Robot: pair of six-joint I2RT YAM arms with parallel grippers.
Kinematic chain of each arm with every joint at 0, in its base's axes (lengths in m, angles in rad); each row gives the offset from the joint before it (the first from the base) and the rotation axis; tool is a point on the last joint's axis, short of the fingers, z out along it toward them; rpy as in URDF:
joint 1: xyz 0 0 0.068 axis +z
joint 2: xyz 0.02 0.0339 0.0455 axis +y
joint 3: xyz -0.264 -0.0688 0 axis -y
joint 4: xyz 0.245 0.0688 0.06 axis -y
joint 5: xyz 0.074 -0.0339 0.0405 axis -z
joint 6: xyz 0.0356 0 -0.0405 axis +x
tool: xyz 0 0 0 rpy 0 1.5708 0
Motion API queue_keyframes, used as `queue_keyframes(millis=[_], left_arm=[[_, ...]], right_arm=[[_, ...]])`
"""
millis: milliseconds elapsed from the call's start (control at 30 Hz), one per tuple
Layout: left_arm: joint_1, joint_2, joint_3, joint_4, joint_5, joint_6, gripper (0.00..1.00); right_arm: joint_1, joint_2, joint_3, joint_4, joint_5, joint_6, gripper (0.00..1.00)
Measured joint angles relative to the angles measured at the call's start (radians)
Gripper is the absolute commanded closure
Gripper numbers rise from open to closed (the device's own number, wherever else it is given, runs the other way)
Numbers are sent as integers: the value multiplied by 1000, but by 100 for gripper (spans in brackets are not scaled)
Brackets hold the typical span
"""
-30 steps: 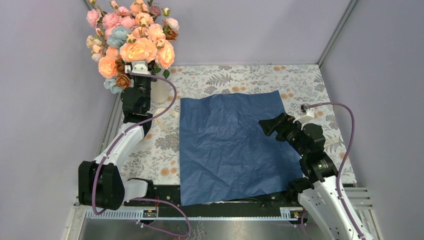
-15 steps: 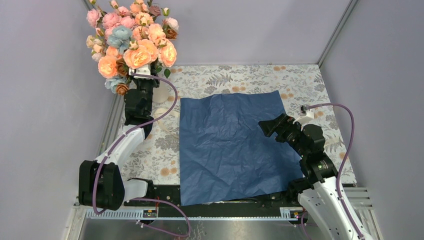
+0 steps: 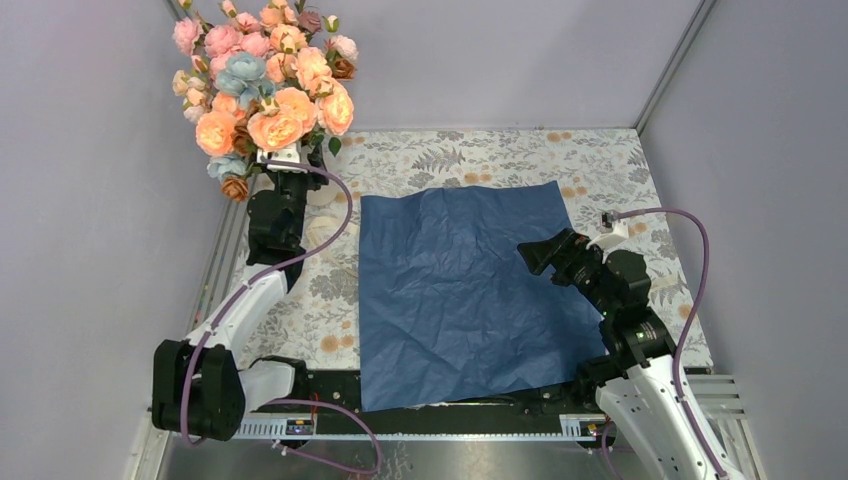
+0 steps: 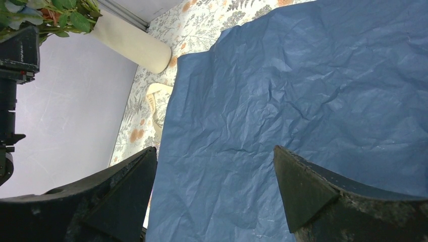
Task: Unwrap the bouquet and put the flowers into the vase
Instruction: Insert the fake flower into the vase, then reset both arms
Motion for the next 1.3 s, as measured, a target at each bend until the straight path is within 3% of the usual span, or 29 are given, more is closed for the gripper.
queue_keyframes(millis=[733,1067,1300], left_arm=[[-166,-201,-177,-172,-55,-14,5],[-277,-317,-249,-257,-163,-131,3],[-304,-462,-262,-419,-242,-310,1]], right_arm=[[0,-22,0,-8,-1,-6,9],[0,-29,0,-29,-5,-23,8],[0,-27,26,-121,19,-73,8]])
